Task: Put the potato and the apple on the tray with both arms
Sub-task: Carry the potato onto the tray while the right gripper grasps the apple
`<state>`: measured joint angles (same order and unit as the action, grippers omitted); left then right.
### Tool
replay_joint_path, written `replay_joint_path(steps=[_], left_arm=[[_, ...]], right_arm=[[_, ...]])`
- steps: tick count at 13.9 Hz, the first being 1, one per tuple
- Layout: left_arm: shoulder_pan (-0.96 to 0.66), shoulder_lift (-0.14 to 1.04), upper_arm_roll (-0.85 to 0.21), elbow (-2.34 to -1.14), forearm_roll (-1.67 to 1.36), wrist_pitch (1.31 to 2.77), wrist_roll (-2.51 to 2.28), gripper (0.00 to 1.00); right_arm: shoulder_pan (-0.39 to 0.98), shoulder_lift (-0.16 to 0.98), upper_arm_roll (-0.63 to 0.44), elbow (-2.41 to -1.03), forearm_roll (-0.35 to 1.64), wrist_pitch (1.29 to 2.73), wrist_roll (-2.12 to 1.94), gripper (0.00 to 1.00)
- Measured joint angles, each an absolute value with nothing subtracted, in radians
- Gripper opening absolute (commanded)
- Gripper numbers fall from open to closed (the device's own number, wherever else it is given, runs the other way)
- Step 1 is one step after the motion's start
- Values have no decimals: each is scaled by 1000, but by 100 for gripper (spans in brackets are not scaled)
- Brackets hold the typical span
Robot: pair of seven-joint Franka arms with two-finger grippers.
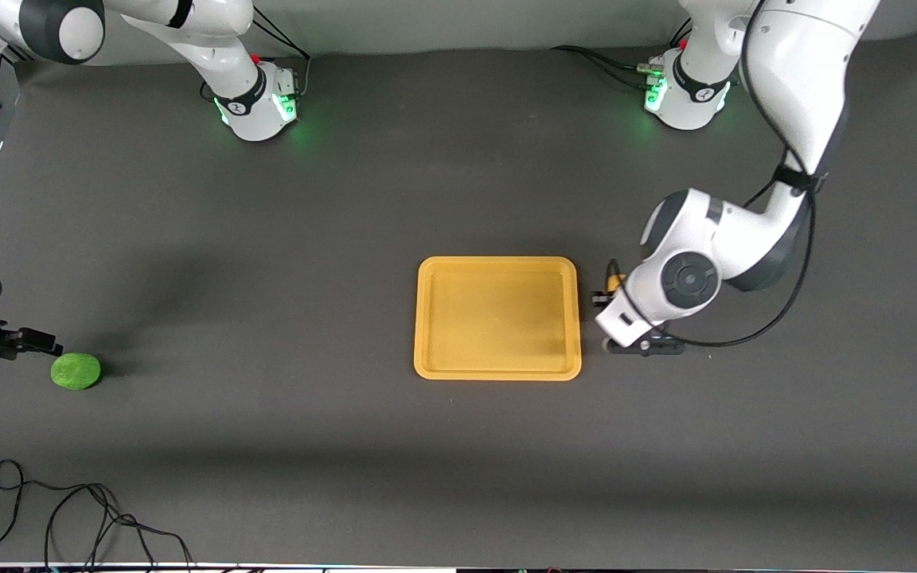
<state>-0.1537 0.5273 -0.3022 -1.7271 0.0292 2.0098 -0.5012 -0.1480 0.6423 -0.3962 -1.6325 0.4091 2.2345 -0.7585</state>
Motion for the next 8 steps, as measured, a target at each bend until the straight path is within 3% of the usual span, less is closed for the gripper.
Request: replay_joint_path(steps=[4, 7, 8], left_arm=[[-217, 645, -303, -1653, 5, 2023, -600, 6], [-242, 687, -304, -1592, 3, 2027, -649, 24], [-254, 693, -304, -1578, 3, 2027, -653, 24]], right_arm=[[-149, 717, -396, -1635, 478, 2308, -810, 100], [-149, 744, -394, -1634, 491, 2346, -812, 100], [-149, 750, -392, -1634, 497, 2355, -816, 100]])
